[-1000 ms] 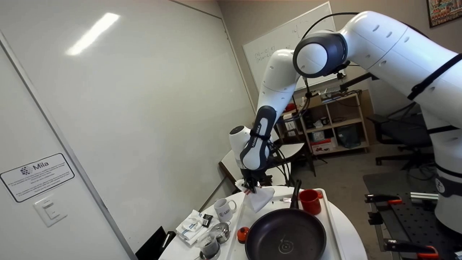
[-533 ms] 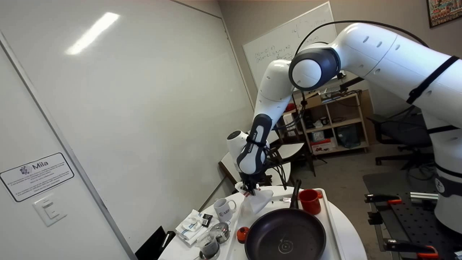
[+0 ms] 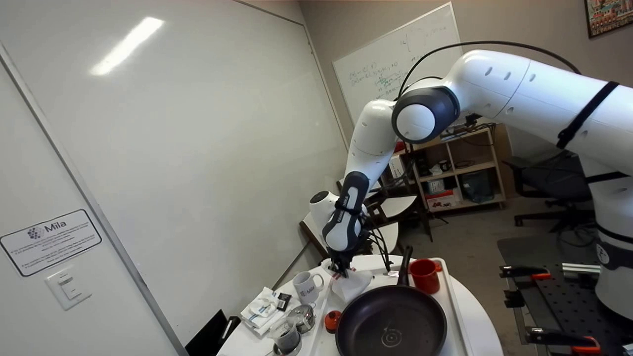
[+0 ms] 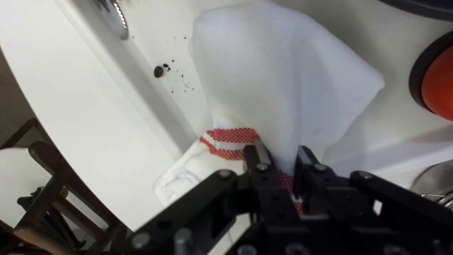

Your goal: Move the towel to the right

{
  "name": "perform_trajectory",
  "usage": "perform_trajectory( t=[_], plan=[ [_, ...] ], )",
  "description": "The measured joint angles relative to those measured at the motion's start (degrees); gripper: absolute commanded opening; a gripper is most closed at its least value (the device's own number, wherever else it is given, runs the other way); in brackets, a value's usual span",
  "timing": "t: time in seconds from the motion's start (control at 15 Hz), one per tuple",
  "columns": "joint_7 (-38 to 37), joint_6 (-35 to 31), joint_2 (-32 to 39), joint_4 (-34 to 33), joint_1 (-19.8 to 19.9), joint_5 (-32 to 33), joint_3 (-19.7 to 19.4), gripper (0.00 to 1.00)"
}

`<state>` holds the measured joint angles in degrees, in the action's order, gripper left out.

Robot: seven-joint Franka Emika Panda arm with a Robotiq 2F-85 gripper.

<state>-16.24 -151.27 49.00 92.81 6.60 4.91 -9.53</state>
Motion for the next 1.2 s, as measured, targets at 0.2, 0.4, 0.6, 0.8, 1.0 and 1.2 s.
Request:
perform_trajectory(
  t=[0.2, 0.4, 0.6, 0.8, 1.0, 1.2],
  plan=[
    [0.13, 0.48, 1.93, -1.73, 0.09, -1.33, 0.29, 0.04],
    [0.21, 1.27, 3.44, -3.28, 0.24, -2.30, 0.36, 0.04],
    [0.23, 2.40, 4.48, -4.49, 0.49, -2.79, 0.36, 0.04],
    [0.23, 3.47, 5.50, -5.55, 0.79, -3.10, 0.36, 0.04],
    [0.23, 4.42, 6.28, -6.46, 1.00, -3.23, 0.35, 0.43],
    [0.23, 5.56, 6.76, -7.20, 1.01, -3.23, 0.23, 0.62]
  ],
)
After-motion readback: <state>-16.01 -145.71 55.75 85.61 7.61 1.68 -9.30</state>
